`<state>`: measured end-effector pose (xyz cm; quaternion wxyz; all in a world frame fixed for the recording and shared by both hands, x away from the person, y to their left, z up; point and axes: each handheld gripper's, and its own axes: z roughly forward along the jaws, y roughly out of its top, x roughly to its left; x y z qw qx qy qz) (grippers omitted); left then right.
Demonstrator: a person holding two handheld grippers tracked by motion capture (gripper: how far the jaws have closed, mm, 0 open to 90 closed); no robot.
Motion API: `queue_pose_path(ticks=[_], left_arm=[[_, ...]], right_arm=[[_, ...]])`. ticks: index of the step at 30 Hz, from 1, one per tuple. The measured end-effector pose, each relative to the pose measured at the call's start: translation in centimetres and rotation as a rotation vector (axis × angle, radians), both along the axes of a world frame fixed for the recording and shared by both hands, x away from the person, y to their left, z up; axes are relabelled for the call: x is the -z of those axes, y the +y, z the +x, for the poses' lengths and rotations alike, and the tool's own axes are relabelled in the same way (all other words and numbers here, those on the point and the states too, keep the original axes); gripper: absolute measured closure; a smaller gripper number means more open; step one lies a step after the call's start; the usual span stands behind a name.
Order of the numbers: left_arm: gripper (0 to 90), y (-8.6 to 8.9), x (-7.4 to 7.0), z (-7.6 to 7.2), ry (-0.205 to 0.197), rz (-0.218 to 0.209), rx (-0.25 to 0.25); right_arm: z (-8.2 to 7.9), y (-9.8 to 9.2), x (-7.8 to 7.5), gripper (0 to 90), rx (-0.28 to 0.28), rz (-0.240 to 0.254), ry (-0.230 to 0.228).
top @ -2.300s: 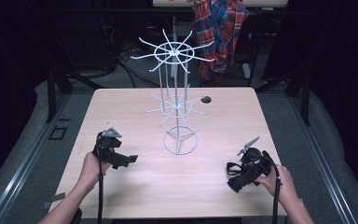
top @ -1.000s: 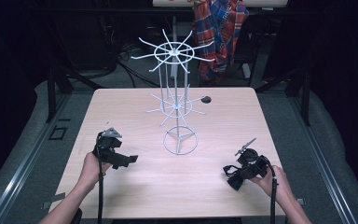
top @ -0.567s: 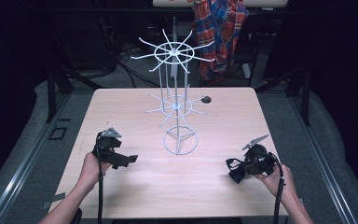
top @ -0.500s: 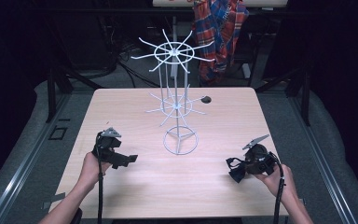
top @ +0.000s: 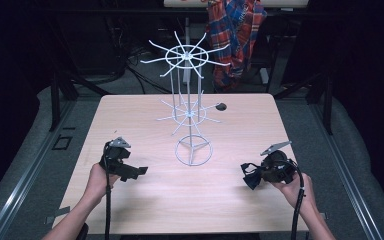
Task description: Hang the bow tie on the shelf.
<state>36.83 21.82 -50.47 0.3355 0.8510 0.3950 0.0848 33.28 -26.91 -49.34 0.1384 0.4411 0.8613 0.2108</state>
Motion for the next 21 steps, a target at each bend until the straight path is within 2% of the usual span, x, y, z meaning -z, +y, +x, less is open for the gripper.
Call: queue_pose_path(ticks=[5, 13, 14, 16, 20, 21], left_arm=[[4.1, 0.0, 0.0, 0.0, 0.000, -0.002, -0.002], [4.1, 0.0, -0.1, -0.1, 0.000, -0.005, 0.003], [4.1, 0.0, -0.1, -0.1, -0.002, -0.007, 0.002], [4.1, -0.1, -0.1, -0.1, -0.001, -0.009, 0.003], [4.1, -0.1, 0.0, 0.0, 0.003, -0.007, 0.008], [4.1, -0.1, 0.0, 0.0, 0.002, -0.011, 0.007]], right_arm=[[0.1, 0.6, -0.6, 70.8, -0.015, 0.028, -0.016], [0.7, 2.0, -1.2, 70.8, -0.044, 0.012, -0.025], [0.8, 2.1, -1.3, 70.8, -0.045, 0.024, -0.028], [1.1, 2.4, -1.6, 70.8, -0.054, 0.020, -0.032], [1.6, 2.8, -2.2, 70.8, -0.053, 0.021, -0.050], [1.7, 3.0, -2.5, 70.8, -0.051, 0.038, -0.065]])
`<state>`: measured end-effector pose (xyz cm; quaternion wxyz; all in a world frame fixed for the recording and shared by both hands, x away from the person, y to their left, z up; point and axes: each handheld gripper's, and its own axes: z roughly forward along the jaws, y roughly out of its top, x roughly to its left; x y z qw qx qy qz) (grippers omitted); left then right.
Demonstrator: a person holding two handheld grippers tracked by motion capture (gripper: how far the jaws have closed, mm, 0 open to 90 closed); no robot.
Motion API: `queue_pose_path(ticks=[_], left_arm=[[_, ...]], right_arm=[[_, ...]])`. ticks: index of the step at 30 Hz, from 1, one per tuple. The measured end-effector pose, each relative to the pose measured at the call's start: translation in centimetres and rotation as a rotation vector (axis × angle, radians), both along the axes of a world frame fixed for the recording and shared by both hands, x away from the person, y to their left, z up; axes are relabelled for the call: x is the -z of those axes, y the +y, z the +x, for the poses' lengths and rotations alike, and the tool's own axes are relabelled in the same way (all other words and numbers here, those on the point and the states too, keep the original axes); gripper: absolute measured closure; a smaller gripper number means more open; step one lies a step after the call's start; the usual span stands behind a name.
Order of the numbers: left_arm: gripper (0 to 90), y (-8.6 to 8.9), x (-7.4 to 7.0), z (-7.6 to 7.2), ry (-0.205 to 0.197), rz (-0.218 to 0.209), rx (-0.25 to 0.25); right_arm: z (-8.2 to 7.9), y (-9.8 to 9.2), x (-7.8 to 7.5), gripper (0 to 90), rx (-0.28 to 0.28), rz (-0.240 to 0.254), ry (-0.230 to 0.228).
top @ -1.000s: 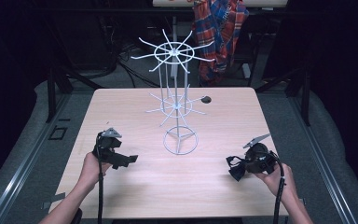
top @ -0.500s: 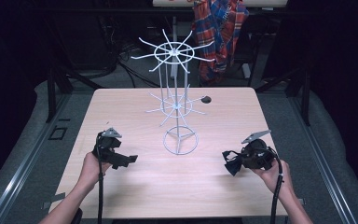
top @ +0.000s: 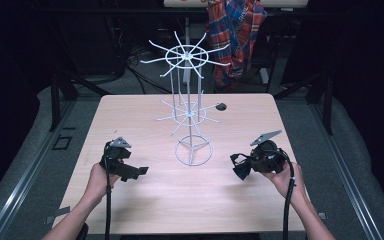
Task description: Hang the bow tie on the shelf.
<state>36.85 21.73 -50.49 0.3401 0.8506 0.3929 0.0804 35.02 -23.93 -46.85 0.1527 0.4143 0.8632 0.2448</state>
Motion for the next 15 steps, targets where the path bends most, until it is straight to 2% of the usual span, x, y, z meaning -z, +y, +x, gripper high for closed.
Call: queue_pose_path(ticks=[9, 15], left_arm=[[4.1, -0.2, 0.1, 0.0, 0.004, -0.001, 0.003], [4.1, 0.0, 0.1, 0.1, 0.006, 0.002, 0.000]], right_arm=[[0.8, 0.3, -1.2, 70.8, 0.008, 0.010, -0.034], [0.9, 0.7, -2.1, 70.8, 0.022, 0.037, -0.055]])
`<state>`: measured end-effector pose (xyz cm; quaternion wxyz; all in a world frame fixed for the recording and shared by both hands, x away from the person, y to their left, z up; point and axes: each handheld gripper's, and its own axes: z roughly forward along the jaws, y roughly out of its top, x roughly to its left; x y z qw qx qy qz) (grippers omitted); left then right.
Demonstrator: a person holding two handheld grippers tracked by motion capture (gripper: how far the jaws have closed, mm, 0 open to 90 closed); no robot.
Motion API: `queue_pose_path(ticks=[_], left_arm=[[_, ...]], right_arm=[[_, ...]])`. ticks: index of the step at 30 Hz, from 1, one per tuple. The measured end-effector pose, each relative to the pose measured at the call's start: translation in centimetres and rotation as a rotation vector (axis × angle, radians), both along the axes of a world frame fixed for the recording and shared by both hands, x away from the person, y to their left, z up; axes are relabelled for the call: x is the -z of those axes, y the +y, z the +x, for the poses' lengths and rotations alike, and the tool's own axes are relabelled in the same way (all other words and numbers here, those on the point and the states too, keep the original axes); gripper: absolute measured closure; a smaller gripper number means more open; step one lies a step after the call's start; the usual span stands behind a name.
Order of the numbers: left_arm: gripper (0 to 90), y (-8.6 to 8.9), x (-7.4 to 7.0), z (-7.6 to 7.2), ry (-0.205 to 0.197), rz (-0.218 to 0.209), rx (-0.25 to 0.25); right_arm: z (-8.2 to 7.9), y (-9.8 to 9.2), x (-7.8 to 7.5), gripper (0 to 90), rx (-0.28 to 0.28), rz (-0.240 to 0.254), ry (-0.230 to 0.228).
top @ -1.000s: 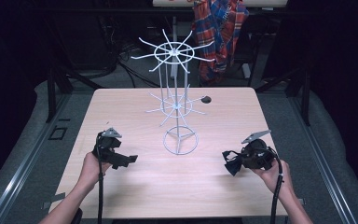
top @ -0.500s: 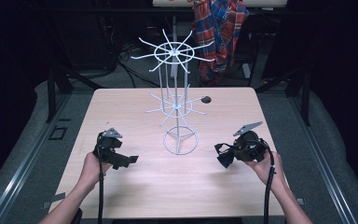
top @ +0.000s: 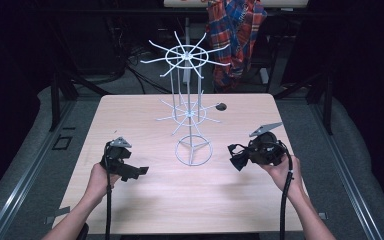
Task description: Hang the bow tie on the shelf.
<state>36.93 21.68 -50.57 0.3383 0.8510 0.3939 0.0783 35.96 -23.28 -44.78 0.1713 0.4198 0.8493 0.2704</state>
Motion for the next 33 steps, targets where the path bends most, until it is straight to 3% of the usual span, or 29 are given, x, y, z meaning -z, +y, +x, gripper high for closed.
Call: queue_pose_path(ticks=[7, 25, 26, 27, 33], left_arm=[[4.1, -0.1, 0.0, 0.0, 0.000, 0.000, 0.008], [4.1, 0.0, 0.0, -0.1, -0.003, -0.004, 0.003], [4.1, -0.1, 0.0, -0.1, -0.002, -0.004, 0.004], [4.1, -0.1, 0.0, 0.0, -0.001, -0.005, 0.005], [4.2, 0.0, 0.0, 0.0, -0.002, -0.003, 0.004]], right_arm=[[0.8, 0.3, -0.3, 70.8, 0.000, 0.005, -0.014], [1.9, 0.7, -1.8, 70.8, 0.026, 0.078, -0.053], [2.0, 0.6, -2.1, 70.8, 0.023, 0.055, -0.051], [2.0, 0.7, -2.1, 70.8, 0.030, 0.083, -0.057], [2.1, 0.9, -2.8, 70.8, 0.030, 0.118, -0.092]])
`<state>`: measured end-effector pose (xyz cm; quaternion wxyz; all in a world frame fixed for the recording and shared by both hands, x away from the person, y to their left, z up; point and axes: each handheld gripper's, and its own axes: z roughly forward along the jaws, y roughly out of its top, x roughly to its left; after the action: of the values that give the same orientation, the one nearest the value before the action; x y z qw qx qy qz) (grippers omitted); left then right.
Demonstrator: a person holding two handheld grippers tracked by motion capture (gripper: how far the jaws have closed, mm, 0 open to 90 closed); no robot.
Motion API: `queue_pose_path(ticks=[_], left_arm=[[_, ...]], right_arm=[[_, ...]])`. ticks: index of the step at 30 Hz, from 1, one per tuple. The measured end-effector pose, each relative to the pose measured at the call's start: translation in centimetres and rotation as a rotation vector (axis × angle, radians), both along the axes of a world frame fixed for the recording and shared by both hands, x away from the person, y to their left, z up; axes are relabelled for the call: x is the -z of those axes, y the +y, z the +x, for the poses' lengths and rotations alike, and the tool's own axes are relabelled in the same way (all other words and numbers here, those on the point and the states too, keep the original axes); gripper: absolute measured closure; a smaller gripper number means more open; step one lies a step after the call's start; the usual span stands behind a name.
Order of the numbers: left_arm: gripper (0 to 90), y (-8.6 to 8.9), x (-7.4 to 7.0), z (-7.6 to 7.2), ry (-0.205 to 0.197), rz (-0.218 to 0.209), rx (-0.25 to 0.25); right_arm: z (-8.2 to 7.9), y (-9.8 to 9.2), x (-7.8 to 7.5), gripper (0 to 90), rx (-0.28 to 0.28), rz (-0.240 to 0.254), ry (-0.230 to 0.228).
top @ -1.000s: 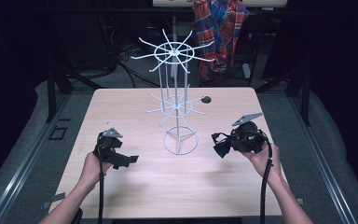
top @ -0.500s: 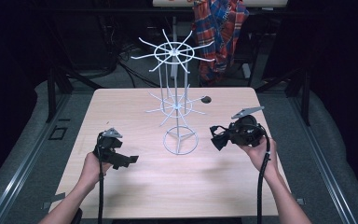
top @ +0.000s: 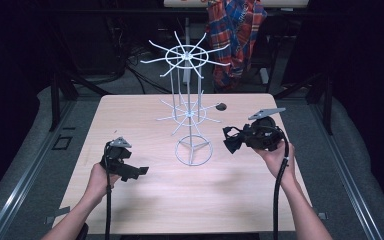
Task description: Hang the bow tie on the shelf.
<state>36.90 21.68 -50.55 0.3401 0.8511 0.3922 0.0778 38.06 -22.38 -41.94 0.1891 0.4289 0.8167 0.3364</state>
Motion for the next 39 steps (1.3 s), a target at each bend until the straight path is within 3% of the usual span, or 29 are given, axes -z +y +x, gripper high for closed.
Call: queue_pose_path(ticks=[17, 22, 28, 35, 39], left_arm=[[4.2, -0.3, 0.0, 0.0, 0.011, -0.002, 0.017], [4.2, -0.7, 0.1, -0.1, 0.009, 0.006, 0.034], [4.3, -0.5, 0.1, 0.0, 0.013, 0.003, 0.027], [4.3, -0.8, 0.1, 0.0, 0.014, 0.005, 0.039], [4.3, -0.5, 0.1, 0.0, 0.012, 0.008, 0.030]], right_arm=[[-0.1, -0.4, -1.7, 70.9, 0.001, 0.058, -0.060], [0.2, -0.3, -2.7, 70.8, -0.008, 0.102, -0.090], [-0.3, -0.5, -3.3, 70.9, -0.011, 0.101, -0.104], [0.3, -0.2, -3.3, 70.8, -0.004, 0.107, -0.096], [1.0, 0.5, -2.5, 70.8, -0.006, 0.091, -0.079]])
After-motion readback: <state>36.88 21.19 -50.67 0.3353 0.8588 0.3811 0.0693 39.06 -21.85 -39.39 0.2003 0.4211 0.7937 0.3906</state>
